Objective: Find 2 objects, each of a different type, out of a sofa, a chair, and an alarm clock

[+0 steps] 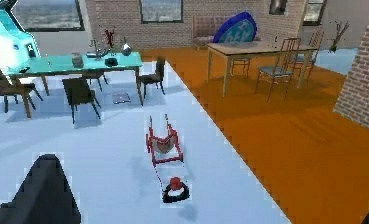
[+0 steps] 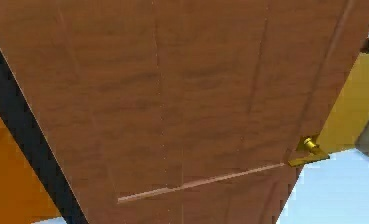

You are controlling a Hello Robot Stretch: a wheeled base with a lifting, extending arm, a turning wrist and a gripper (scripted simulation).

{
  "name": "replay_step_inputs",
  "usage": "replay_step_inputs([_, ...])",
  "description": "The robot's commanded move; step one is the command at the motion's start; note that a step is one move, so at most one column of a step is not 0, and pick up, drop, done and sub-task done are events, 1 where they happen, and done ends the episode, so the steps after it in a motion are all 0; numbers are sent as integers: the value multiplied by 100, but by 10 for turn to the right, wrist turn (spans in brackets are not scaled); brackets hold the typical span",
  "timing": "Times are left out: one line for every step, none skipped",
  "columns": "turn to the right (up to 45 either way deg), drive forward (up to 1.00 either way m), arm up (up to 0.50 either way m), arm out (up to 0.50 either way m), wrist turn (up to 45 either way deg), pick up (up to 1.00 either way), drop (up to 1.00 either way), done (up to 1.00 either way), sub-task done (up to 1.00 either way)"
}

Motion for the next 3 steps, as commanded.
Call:
replay_step_inputs([0,40,0,0,0,0,0,0,0])
replay_step_inputs([240,0,0,0,0,0,0,0,0])
replay_step_inputs([0,30,0,0,0,0,0,0,0])
